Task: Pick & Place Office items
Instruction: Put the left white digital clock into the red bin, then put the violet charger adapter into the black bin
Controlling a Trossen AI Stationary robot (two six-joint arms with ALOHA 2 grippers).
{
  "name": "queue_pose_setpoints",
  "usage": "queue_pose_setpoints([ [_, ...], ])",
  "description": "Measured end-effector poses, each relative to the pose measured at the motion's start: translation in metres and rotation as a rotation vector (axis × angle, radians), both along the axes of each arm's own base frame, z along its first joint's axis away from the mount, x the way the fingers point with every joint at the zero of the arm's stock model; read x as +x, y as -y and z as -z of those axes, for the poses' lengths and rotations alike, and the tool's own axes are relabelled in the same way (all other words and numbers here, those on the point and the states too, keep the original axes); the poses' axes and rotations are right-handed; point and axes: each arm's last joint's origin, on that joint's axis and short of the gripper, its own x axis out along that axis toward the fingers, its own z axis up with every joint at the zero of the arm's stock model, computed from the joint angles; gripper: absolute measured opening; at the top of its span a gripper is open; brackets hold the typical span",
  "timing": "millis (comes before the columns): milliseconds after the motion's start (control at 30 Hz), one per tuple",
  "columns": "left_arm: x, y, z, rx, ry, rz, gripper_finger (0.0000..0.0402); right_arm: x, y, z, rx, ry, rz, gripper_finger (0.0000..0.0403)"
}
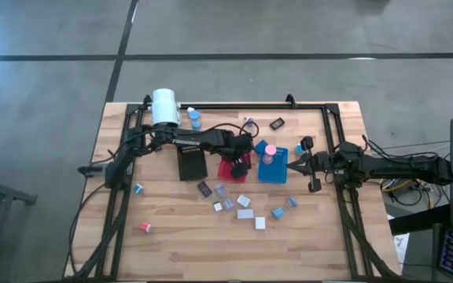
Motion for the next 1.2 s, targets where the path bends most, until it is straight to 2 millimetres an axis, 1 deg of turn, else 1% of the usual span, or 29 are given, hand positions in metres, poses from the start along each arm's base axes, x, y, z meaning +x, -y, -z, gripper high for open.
queue_pose_setpoints([
  [267, -0.001, 0.002, 0.002, 0.001, -0.004, 0.014, 0.0331, 0.0, 0.0, 0.0, 0.003, 0.0, 0.0, 0.0008],
  [367, -0.002, 0.002, -0.005, 0.005, 0.005, 0.027, 0.0332, 0.0, 0.0, 0.0, 0.003, 0.0, -0.001, 0.0008],
  [433, -0.003, 0.004, -0.02, 0.012, 0.021, 0.043, 0.0332, 0.0, 0.0, -0.001, 0.004, 0.002, -0.001, 0.0008],
  [500, -0.008, 0.009, -0.048, 0.022, 0.054, 0.068, 0.0331, 0.0, 0.0, -0.002, 0.003, 0.006, -0.002, 0.0008],
  [600, -0.024, 0.02, -0.091, 0.04, 0.095, 0.109, 0.033, 0.0, 0.0, -0.002, 0.003, 0.003, -0.003, 0.0008],
  [700, -0.049, 0.037, -0.131, 0.11, 0.178, 0.166, 0.0327, 0.0, 0.0, -0.002, 0.003, 0.004, -0.003, 0.0008],
  [800, -0.085, 0.052, -0.171, 0.228, 0.328, 0.214, 0.0316, 0.0, 0.0, -0.002, 0.0, 0.004, -0.003, 0.0008],
  [833, -0.1, 0.056, -0.179, 0.259, 0.373, 0.215, 0.0311, 0.0, 0.0, -0.002, 0.0, 0.005, -0.003, 0.0008],
  [900, -0.128, 0.061, -0.188, 0.303, 0.492, 0.195, 0.0298, 0.0, 0.0, -0.002, -0.001, 0.005, -0.003, 0.0008],
  [1000, -0.169, 0.064, -0.184, 0.327, 0.72, 0.169, 0.0267, 0.0, 0.0, -0.002, -0.001, 0.006, -0.002, 0.0008],
  [1067, -0.194, 0.064, -0.174, 0.339, 0.899, 0.138, 0.0233, 0.0, 0.0, -0.002, -0.001, 0.008, -0.001, 0.0008],
  [1133, -0.216, 0.062, -0.158, 0.328, 1.018, 0.095, 0.0185, 0.0, 0.0, -0.002, -0.001, 0.01, 0.004, 0.0008],
  [1200, -0.236, 0.061, -0.138, 0.314, 1.066, 0.088, 0.0126, 0.0, 0.0, -0.002, -0.001, 0.009, 0.005, 0.0008],
])
